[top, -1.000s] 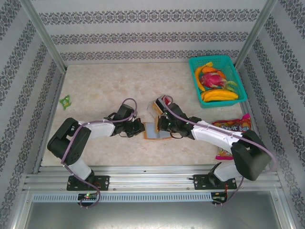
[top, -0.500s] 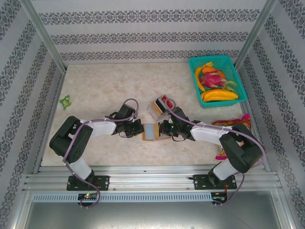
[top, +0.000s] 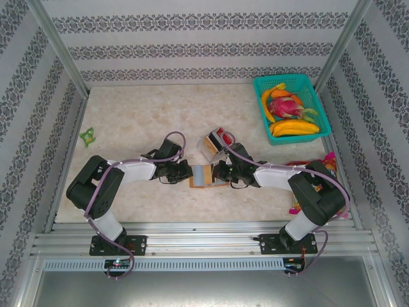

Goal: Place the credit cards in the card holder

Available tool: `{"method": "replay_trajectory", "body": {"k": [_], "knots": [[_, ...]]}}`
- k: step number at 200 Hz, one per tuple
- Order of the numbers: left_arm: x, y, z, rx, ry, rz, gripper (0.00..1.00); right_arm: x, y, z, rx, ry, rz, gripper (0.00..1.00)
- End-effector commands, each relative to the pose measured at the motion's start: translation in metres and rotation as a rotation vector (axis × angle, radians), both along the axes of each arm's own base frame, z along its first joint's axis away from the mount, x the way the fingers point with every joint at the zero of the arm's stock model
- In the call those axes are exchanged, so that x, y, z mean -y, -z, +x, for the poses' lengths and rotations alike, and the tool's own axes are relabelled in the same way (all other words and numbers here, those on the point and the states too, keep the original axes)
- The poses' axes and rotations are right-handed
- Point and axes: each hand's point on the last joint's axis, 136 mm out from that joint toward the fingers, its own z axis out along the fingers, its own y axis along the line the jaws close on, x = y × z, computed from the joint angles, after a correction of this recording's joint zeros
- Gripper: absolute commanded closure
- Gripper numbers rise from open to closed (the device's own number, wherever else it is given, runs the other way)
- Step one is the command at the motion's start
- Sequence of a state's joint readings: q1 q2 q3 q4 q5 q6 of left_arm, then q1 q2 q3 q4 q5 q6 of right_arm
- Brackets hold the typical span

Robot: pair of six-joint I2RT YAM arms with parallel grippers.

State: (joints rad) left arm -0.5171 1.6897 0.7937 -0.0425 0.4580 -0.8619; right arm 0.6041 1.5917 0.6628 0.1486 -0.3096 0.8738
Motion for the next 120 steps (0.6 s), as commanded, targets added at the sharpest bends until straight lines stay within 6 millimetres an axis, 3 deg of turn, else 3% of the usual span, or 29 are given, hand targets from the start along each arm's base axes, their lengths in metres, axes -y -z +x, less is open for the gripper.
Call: {"method": "replay_trajectory", "body": {"k": [1, 11, 50, 87, 120], "knots": [[-0.008, 0.002, -0.008, -0.008, 0.015, 0.068, 0.85, 0.011, 0.009, -0.007, -0.038, 0.025, -0.004, 1.00], [-0.011, 0.001, -0.008, -0.001, 0.012, 0.080, 0.84, 0.012, 0.009, -0.006, -0.035, 0.038, 0.011, 1.00], [-0.005, 0.005, -0.009, -0.012, 0.024, 0.051, 1.00, 0.006, 0.008, -0.004, -0.025, 0.047, 0.060, 1.00], [-0.008, 0.015, -0.011, -0.038, 0.020, 0.071, 0.99, -0.010, 0.011, -0.009, -0.044, 0.007, 0.084, 1.00], [-0.023, 0.020, -0.014, -0.049, 0.014, 0.164, 0.94, -0.014, -0.001, -0.007, -0.022, 0.008, 0.152, 1.00]]}}
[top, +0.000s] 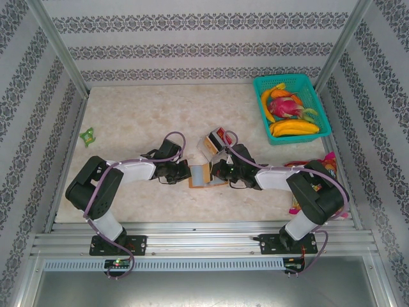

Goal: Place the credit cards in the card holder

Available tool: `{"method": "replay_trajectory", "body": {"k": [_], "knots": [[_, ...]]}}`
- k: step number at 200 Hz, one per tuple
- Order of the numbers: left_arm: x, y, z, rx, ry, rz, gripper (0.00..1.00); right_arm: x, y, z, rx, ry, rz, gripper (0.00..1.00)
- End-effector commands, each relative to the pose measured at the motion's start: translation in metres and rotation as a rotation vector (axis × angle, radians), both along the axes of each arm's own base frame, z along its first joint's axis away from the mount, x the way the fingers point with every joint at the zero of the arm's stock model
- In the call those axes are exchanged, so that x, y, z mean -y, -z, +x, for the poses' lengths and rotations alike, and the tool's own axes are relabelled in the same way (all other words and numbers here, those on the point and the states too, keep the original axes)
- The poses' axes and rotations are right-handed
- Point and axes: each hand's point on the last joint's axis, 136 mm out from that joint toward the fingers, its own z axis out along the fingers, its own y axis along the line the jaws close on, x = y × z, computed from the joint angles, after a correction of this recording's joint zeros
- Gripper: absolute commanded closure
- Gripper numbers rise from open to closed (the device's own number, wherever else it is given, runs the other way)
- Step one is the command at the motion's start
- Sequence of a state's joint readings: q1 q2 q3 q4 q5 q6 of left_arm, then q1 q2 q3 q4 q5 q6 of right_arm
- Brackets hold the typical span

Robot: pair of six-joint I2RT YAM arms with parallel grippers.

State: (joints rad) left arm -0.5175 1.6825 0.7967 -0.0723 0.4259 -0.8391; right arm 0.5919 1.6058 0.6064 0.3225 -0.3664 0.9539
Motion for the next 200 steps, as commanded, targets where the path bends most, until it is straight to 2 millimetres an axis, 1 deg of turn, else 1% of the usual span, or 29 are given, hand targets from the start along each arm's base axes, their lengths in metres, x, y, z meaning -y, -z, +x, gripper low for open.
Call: {"method": "replay_trajectory", "body": {"k": [1, 18, 41, 80, 97, 120, 136, 154, 179, 194, 200], "knots": [[-0.018, 0.019, -0.014, -0.059, 0.010, 0.128, 0.94, -0.006, 0.005, -0.011, -0.031, -0.024, 0.034, 1.00], [-0.020, 0.021, -0.015, -0.066, 0.020, 0.154, 0.91, -0.012, 0.000, -0.011, -0.018, -0.048, 0.063, 1.00], [-0.020, 0.022, -0.015, -0.072, 0.022, 0.160, 0.88, -0.015, 0.009, -0.016, -0.041, -0.057, 0.052, 1.00], [-0.025, 0.023, -0.015, -0.079, 0.006, 0.180, 0.90, -0.012, 0.008, -0.018, -0.036, -0.014, 0.091, 1.00], [-0.023, 0.023, -0.015, -0.077, 0.008, 0.169, 0.88, -0.021, 0.009, -0.019, -0.040, -0.042, 0.084, 1.00], [-0.020, 0.018, -0.013, -0.065, 0.010, 0.153, 0.87, -0.021, 0.020, -0.018, -0.056, -0.019, 0.056, 1.00], [-0.018, 0.015, -0.012, -0.059, 0.010, 0.142, 0.87, -0.025, 0.023, -0.016, -0.061, 0.002, 0.042, 1.00], [-0.016, 0.013, -0.011, -0.056, 0.013, 0.136, 0.88, -0.034, 0.022, -0.014, -0.054, 0.009, 0.034, 1.00], [-0.017, 0.011, -0.012, -0.053, 0.010, 0.132, 0.89, -0.041, 0.022, -0.010, -0.055, 0.012, 0.013, 1.00], [-0.018, 0.011, -0.012, -0.050, 0.004, 0.133, 0.89, -0.043, 0.025, -0.012, -0.078, -0.002, 0.000, 0.93], [-0.019, 0.011, -0.013, -0.051, 0.001, 0.137, 0.89, -0.042, 0.026, -0.013, -0.078, -0.005, -0.008, 0.93]]}}
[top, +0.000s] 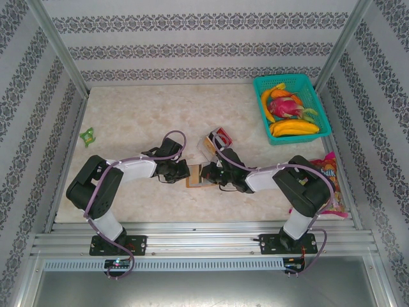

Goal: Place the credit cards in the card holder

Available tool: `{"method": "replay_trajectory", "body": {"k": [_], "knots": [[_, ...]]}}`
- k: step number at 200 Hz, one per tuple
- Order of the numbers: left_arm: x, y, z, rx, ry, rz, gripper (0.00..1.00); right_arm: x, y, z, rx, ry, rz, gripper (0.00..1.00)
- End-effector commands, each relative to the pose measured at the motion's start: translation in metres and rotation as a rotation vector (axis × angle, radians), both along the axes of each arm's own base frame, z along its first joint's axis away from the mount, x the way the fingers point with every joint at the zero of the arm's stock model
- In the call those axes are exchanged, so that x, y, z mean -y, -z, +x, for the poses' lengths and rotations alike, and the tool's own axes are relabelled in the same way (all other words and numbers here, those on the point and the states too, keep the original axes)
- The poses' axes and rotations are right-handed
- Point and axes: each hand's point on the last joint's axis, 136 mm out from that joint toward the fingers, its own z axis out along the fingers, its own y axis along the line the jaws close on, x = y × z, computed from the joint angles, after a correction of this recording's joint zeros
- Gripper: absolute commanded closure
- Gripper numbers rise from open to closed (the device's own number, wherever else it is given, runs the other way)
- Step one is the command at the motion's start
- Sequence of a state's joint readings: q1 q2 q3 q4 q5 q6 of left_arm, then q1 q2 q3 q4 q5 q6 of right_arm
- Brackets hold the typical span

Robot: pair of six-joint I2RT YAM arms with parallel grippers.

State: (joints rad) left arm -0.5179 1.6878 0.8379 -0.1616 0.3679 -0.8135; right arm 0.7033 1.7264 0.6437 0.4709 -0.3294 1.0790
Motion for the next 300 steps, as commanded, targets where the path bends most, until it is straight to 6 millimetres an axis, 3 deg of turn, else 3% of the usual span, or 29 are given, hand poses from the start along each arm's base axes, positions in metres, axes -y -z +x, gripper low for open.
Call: {"method": "replay_trajectory", "body": {"k": [1, 47, 71, 95, 137, 158, 185, 215, 234, 251, 277, 300], "knots": [[-0.010, 0.009, -0.015, -0.042, 0.005, 0.061, 0.89, 0.002, 0.018, -0.007, -0.058, -0.002, -0.073, 0.93], [-0.012, 0.010, -0.016, -0.042, 0.004, 0.070, 0.95, 0.019, 0.007, -0.009, -0.043, -0.025, -0.182, 0.77], [-0.011, 0.011, -0.016, -0.041, 0.008, 0.065, 0.98, 0.019, 0.009, -0.010, -0.053, -0.034, -0.192, 0.78], [-0.008, 0.011, -0.016, -0.042, 0.014, 0.050, 0.99, 0.007, 0.009, -0.009, -0.059, -0.063, -0.152, 0.93], [-0.005, 0.006, -0.013, -0.025, 0.016, 0.035, 0.98, -0.016, -0.001, -0.008, -0.058, -0.140, -0.096, 0.89], [-0.012, 0.003, -0.011, -0.010, -0.006, 0.065, 0.91, 0.004, -0.005, -0.004, -0.047, -0.104, -0.155, 0.81], [-0.024, -0.011, -0.006, 0.027, -0.042, 0.124, 0.81, 0.035, -0.047, 0.008, 0.057, -0.105, -0.255, 0.66], [-0.024, -0.046, 0.014, 0.116, -0.056, 0.127, 0.54, 0.088, -0.091, 0.038, 0.198, -0.088, -0.490, 0.59], [-0.016, -0.068, 0.034, 0.168, -0.056, 0.101, 0.44, 0.113, -0.113, 0.065, 0.268, -0.099, -0.613, 0.57], [-0.004, -0.078, 0.054, 0.172, -0.042, 0.057, 0.41, 0.129, -0.123, 0.089, 0.302, -0.111, -0.736, 0.54], [0.014, -0.082, 0.082, 0.164, -0.045, -0.017, 0.37, 0.128, -0.121, 0.116, 0.309, -0.173, -0.804, 0.53], [0.029, -0.079, 0.110, 0.156, -0.060, -0.065, 0.36, 0.104, -0.116, 0.125, 0.307, -0.253, -0.749, 0.54]]}}
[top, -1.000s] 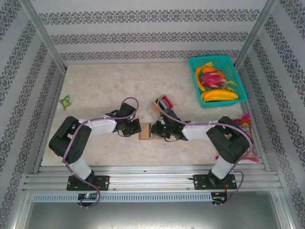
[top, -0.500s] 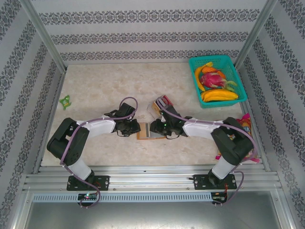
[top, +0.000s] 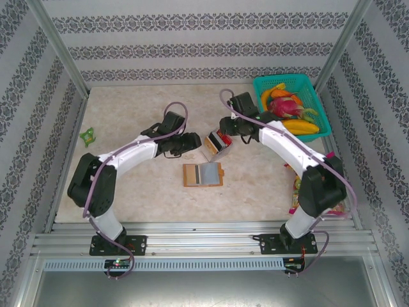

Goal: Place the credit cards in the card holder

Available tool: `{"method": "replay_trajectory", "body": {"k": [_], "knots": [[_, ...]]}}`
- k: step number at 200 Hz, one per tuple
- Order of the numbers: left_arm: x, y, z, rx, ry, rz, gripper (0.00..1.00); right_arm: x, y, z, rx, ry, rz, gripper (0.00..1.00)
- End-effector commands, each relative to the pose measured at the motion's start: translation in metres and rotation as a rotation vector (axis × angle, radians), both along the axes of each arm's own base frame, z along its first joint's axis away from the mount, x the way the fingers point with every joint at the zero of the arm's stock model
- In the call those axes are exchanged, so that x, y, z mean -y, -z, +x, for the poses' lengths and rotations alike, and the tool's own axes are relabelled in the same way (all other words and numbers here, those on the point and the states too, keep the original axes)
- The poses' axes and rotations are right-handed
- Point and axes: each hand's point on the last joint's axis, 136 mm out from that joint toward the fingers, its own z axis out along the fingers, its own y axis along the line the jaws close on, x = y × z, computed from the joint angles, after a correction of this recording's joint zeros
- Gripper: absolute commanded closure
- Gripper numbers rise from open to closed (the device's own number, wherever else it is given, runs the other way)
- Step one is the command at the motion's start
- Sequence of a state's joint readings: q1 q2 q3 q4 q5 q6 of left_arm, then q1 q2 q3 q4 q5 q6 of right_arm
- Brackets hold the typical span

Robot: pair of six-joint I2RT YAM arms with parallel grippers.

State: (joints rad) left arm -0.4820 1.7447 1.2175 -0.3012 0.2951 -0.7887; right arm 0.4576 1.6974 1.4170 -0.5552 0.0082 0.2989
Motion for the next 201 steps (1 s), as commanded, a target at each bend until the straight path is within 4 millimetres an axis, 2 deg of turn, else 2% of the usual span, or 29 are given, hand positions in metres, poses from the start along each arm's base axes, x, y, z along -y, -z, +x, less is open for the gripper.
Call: {"method": "replay_trajectory", "body": {"k": [1, 23, 42, 67, 121, 201], "knots": [[0.010, 0.013, 0.020, -0.045, -0.003, -0.043, 0.36, -0.005, 0.019, -0.006, -0.077, -0.112, -0.089, 0.54], [0.017, 0.018, 0.042, -0.052, -0.028, -0.084, 0.36, -0.024, 0.029, -0.003, -0.091, -0.162, -0.066, 0.59], [0.023, 0.022, 0.055, -0.065, -0.032, -0.122, 0.37, -0.027, 0.040, -0.002, -0.105, -0.172, -0.109, 0.59], [0.026, 0.030, 0.062, -0.083, -0.044, -0.139, 0.37, -0.031, 0.051, 0.000, -0.107, -0.192, -0.172, 0.58], [0.022, 0.060, 0.056, -0.147, -0.071, -0.139, 0.41, -0.035, 0.073, 0.004, -0.099, -0.237, -0.337, 0.55], [0.019, 0.087, 0.045, -0.201, -0.078, -0.128, 0.45, -0.031, 0.097, 0.014, -0.040, -0.245, -0.585, 0.55]]}}
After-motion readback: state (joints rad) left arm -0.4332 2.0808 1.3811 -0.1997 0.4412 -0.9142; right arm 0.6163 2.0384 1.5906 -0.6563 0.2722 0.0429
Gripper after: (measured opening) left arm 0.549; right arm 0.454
